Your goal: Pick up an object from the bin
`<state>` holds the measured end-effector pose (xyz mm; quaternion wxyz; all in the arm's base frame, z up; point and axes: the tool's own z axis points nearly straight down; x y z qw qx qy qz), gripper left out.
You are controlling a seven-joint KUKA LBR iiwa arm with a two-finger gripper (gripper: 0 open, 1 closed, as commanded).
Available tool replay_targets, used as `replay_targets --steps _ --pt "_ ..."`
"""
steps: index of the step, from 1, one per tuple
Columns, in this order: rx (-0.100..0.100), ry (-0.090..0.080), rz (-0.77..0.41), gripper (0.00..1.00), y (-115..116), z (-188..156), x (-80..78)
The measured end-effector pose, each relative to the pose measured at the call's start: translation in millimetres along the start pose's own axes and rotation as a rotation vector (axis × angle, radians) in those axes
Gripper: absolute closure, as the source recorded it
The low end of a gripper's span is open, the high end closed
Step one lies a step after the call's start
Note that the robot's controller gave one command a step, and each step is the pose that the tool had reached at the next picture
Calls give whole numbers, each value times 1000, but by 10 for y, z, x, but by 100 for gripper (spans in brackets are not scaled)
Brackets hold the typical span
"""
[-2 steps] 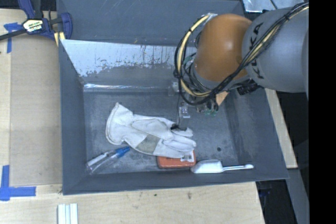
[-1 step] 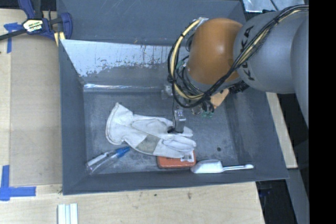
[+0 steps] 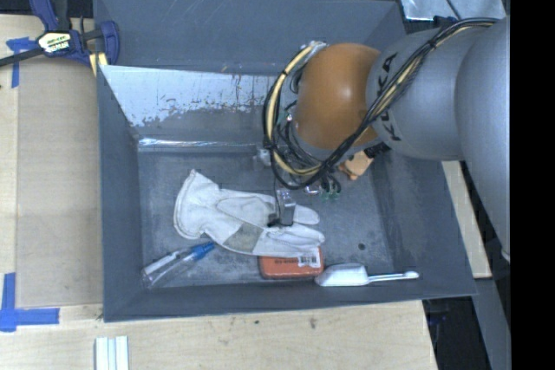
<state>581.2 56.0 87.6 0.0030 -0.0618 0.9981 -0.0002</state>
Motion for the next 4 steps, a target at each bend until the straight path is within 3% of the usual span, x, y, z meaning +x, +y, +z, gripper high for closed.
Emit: replay_targets --steps 1,2,3,4 --pt "-1 1 184 100 25 153 -18" --pt "-1 3 184 0 25 164 -11" --pt "-1 1 184 100 25 156 -19" --pt "-1 1 184 100 25 156 -19"
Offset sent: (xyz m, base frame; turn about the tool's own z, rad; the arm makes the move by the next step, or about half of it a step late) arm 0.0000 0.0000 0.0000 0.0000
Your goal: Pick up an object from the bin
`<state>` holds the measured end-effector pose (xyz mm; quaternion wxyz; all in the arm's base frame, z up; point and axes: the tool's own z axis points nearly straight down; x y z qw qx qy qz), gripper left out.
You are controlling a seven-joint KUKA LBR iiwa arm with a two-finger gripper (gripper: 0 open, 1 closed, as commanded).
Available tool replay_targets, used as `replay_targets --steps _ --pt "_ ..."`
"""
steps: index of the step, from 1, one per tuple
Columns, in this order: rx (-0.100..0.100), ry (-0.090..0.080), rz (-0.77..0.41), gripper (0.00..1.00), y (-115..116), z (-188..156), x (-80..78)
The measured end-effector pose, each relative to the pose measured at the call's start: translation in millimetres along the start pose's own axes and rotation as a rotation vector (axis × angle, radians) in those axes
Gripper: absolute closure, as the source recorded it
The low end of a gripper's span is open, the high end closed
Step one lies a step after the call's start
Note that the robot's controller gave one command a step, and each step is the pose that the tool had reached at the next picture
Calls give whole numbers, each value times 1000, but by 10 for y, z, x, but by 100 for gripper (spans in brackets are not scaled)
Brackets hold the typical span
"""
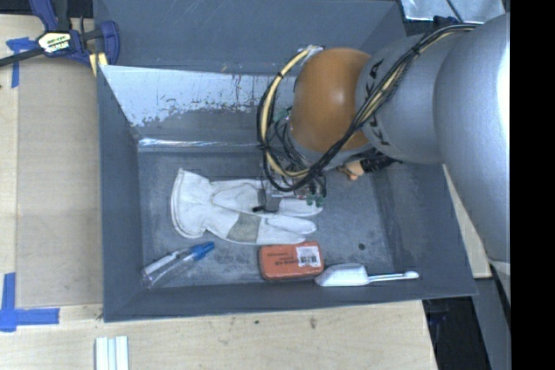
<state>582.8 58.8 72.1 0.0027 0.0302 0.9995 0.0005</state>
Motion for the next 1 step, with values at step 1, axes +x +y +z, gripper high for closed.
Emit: replay_targets --steps 1 --pt "-1 -5 -12 100 -4 -2009 286"
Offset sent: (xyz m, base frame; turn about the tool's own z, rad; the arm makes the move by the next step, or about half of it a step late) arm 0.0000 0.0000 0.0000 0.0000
